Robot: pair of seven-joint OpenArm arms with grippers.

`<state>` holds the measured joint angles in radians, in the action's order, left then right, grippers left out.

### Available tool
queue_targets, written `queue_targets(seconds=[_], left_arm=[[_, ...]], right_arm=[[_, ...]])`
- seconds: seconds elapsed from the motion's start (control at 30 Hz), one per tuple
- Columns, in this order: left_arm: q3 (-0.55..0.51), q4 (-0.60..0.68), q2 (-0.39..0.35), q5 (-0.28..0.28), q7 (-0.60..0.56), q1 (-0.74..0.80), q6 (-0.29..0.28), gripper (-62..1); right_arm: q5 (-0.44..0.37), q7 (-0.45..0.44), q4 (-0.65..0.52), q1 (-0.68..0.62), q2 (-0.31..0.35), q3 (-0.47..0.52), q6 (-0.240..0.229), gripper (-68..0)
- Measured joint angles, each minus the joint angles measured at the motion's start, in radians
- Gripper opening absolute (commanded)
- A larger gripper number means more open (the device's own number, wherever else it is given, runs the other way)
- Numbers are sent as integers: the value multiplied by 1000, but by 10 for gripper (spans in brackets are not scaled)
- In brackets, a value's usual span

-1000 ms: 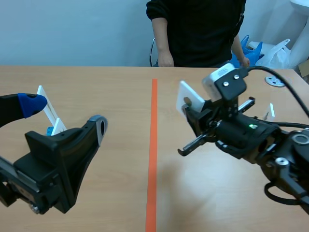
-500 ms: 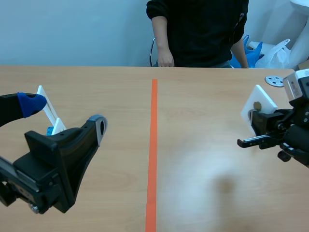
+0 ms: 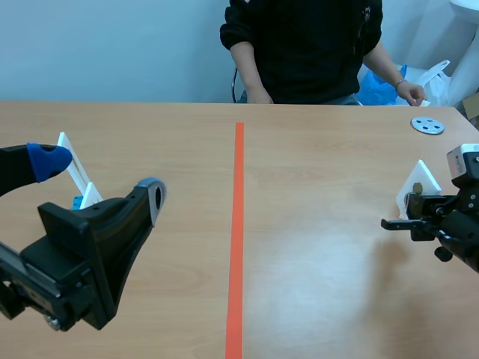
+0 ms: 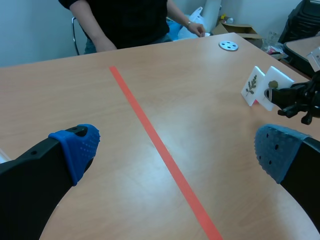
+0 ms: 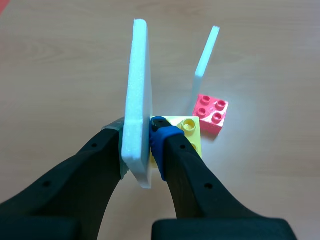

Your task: Sort the leaf by its shape. The table is split by an orange tape line. A compound leaf with several leaflets goes to the left side, a simple leaf with one blade goes to the right side. Return to the home posture when a red brick is placed on the table.

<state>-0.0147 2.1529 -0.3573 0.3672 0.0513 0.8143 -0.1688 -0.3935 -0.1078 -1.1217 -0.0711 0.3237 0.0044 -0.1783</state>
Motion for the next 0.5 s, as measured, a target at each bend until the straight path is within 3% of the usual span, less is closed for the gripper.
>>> queue_targets(seconds=[0.2,0.5], left_arm=[[0,0,0,0,0,0,0,14],[0,0,0,0,-3,0,0,14]], right_arm=[[4,-9,112,82,-32,0,8,-627],[53,-31,147,90,-58,0,89,-620]])
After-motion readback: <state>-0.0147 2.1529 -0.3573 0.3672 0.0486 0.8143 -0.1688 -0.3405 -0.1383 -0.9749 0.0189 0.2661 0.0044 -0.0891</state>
